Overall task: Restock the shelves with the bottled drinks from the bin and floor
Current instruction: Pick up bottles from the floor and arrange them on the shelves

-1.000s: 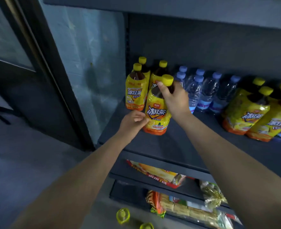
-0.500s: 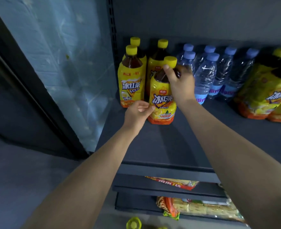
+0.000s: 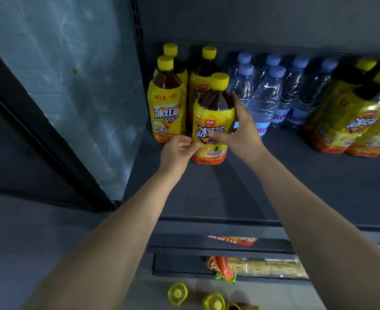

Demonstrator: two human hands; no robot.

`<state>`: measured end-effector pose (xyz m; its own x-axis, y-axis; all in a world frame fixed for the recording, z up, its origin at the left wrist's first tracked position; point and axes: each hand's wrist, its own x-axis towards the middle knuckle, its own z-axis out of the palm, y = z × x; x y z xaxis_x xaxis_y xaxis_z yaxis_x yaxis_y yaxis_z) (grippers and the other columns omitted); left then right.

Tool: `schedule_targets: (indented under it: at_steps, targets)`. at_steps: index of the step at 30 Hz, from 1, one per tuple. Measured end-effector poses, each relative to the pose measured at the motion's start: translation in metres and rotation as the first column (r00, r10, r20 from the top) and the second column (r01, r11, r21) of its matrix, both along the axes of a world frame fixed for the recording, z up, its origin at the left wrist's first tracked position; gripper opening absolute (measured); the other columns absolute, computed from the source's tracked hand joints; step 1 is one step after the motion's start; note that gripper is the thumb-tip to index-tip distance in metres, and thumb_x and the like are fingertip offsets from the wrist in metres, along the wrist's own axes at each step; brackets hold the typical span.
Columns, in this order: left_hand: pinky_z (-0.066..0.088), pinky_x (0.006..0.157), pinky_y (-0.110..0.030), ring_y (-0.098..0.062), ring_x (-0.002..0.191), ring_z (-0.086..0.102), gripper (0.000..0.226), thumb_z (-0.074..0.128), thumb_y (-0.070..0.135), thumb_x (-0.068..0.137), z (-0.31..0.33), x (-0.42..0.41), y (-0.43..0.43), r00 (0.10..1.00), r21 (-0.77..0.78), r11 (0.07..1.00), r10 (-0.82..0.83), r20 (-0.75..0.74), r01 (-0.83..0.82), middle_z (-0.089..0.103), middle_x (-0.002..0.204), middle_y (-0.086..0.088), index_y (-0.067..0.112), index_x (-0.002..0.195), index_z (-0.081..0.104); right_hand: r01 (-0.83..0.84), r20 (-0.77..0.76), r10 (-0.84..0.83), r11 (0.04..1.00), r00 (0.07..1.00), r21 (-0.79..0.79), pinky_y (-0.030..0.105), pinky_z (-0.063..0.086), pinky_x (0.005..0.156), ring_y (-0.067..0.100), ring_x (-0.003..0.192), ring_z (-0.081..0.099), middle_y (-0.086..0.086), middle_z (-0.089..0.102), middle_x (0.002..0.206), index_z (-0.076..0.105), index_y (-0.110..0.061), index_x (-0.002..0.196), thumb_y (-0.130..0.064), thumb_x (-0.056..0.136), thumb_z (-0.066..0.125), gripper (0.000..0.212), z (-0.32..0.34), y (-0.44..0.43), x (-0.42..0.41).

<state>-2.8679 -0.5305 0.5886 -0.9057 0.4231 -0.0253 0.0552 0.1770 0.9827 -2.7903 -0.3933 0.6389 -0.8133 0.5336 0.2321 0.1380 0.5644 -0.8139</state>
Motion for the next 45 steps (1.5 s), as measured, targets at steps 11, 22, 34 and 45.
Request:
schedule_targets:
  at_steps: [11,22,34,45]
  targets:
    - [0.053,0.091,-0.042,-0.018,0.099,0.063,0.025,0.071,0.026,0.081,0.004,-0.009,0.003,0.999,-0.036,0.999,0.020,0.049,-0.019,0.067,0.109,-0.009,0.012,0.099,0.060,0.071,-0.003,-0.071,0.996,0.997,0.056,0.030,0.043,0.101,0.022,0.125,0.042,0.012,0.027,0.139,0.026,-0.023,0.147,-0.019,0.068,0.083,0.097,0.004,-0.002,-0.009]
    - [0.052,0.093,-0.040,-0.018,0.100,0.063,0.034,0.069,0.022,0.084,0.007,-0.022,0.013,0.996,-0.022,0.997,0.076,0.042,-0.075,0.067,0.112,-0.013,0.002,0.111,0.063,0.087,0.038,-0.090,0.994,0.995,0.064,0.032,0.042,0.100,0.026,0.122,0.045,0.013,0.024,0.138,0.026,-0.025,0.146,-0.018,0.070,0.081,0.094,0.006,0.002,-0.031]
    - [0.050,0.091,-0.029,-0.022,0.107,0.062,0.040,0.066,0.019,0.086,0.008,-0.031,0.019,0.999,-0.067,0.997,0.046,-0.023,-0.048,0.065,0.117,-0.016,0.000,0.120,0.059,0.142,0.148,-0.195,0.941,0.970,0.306,0.044,0.033,0.104,0.033,0.129,0.028,0.014,0.029,0.138,0.023,-0.026,0.148,-0.038,0.070,0.079,0.097,0.008,0.008,-0.046]
    - [0.045,0.081,-0.016,-0.019,0.109,0.062,0.039,0.066,0.021,0.086,0.006,-0.037,0.025,0.993,-0.110,0.991,0.063,-0.095,-0.074,0.065,0.118,-0.013,0.001,0.118,0.061,0.188,0.180,-0.306,0.857,0.935,0.480,0.042,0.039,0.096,0.033,0.124,0.034,0.010,0.036,0.136,0.014,-0.026,0.150,-0.049,0.072,0.072,0.099,0.002,0.011,-0.060]
